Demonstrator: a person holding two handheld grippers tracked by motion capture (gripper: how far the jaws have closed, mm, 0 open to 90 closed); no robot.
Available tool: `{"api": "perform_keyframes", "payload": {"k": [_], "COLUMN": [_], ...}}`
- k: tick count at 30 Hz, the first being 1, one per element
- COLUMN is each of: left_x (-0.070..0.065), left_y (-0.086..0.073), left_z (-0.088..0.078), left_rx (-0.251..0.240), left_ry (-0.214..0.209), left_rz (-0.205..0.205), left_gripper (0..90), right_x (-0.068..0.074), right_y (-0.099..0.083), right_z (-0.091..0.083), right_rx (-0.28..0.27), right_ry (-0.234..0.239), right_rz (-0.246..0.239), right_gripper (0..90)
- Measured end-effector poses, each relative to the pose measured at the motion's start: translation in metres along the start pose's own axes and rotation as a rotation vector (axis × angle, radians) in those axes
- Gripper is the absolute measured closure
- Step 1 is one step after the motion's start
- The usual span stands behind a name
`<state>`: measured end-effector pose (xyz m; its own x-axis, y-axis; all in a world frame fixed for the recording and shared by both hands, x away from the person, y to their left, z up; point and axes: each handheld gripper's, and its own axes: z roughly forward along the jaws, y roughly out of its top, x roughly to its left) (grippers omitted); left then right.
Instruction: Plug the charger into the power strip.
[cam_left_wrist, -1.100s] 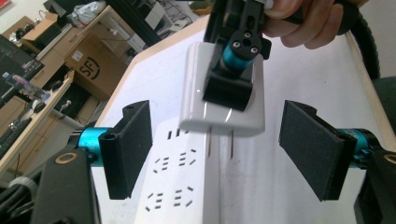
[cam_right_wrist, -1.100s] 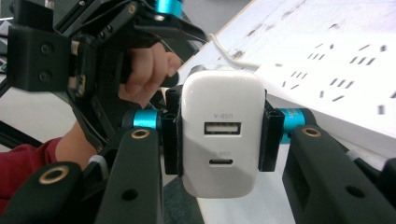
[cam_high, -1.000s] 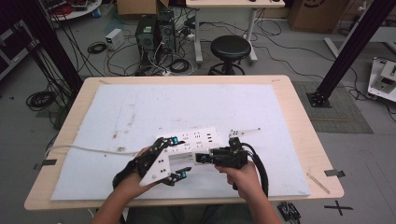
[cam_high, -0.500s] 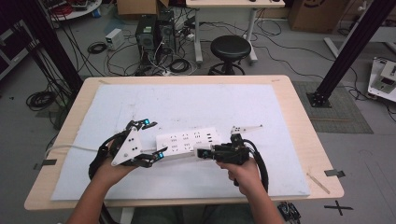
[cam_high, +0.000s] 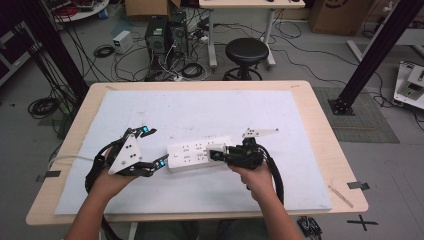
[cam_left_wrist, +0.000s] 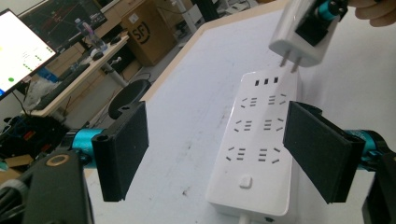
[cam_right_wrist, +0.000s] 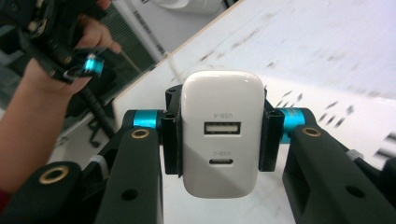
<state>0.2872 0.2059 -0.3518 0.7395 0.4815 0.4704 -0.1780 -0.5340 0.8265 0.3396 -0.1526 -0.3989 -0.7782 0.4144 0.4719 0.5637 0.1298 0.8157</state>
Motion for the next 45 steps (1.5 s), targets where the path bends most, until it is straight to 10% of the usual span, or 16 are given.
{"api": "perform_keyframes", "payload": {"k": [12, 28, 37, 45], "left_x": [0.003, 0.001, -0.001, -0.001], "left_y": [-0.01, -0.015, -0.019, -0.021], "left_z": [-0.003, -0.002, -0.003, -0.006], "left_rx": [0.025, 0.034, 0.033, 0.03], "left_ry": [0.002, -0.009, -0.011, -0.006], "left_rz": [-0.012, -0.017, -0.02, -0.029], "left_gripper": [22.4, 22.4, 22.4, 22.4], "right_x": [-0.001, -0.001, 0.012, 0.015], "right_y": [0.024, 0.04, 0.046, 0.049], "right_z": [-0.001, -0.001, 0.007, 0.009], "right_rx": [0.065, 0.171, 0.275, 0.361], "right_ry": [-0.142, -0.203, -0.322, -0.386], "right_rz": [-0.233, -0.341, -0.537, -0.605], "right_gripper": [63.0, 63.0, 63.0, 63.0]}}
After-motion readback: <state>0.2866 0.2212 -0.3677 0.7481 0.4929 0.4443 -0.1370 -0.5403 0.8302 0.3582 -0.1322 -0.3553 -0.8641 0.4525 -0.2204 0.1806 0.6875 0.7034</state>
